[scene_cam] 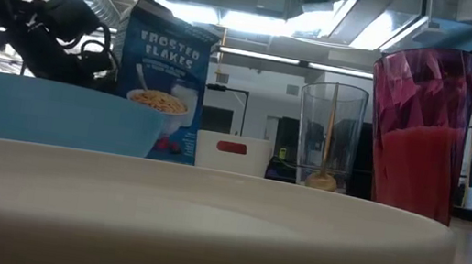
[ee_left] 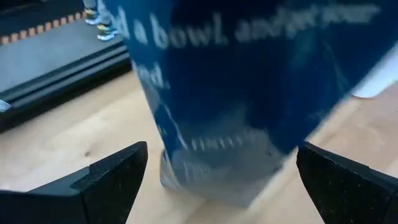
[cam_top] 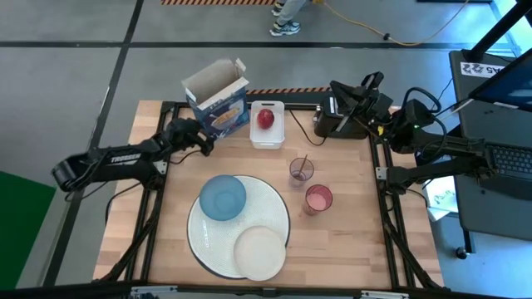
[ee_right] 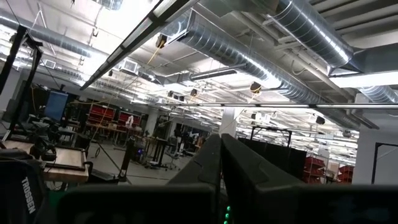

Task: Arrange a breakfast setting
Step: Pour the cereal into the blue bowl

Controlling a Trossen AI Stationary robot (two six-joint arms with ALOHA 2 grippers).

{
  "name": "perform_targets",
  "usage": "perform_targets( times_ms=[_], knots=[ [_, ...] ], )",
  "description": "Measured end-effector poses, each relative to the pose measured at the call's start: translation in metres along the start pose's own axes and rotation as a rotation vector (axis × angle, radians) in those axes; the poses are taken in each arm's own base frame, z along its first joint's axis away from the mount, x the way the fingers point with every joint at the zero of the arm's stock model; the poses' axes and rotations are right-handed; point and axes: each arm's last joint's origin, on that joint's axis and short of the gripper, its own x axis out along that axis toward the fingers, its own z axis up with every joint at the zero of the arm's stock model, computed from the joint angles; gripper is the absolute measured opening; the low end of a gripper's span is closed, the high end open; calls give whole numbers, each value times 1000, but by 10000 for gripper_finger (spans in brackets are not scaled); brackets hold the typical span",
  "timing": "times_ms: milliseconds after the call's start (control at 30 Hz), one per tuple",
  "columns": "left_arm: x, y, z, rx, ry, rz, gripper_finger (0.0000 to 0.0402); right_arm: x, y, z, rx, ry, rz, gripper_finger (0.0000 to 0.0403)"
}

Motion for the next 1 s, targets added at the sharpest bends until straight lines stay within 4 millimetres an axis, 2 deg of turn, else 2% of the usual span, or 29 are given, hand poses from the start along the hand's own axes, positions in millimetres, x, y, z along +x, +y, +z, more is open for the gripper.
perform_targets(
  times_ms=[233,367,600,900,1000],
  knots=[
    [6,-1,3,-3,-35,-1,397,0,0,0,1,0,0,14],
    [8,-2,2,-1,-34,-32,381,0,0,0,19,0,0,14],
    [8,-3,2,0,-28,-79,319,0,-1,-1,18,13,-25,14],
    [8,-3,2,-9,-28,-72,216,0,-1,-1,17,19,-30,14],
    [8,-3,2,-8,-28,-70,199,0,-1,-1,17,18,-30,14]
  ],
)
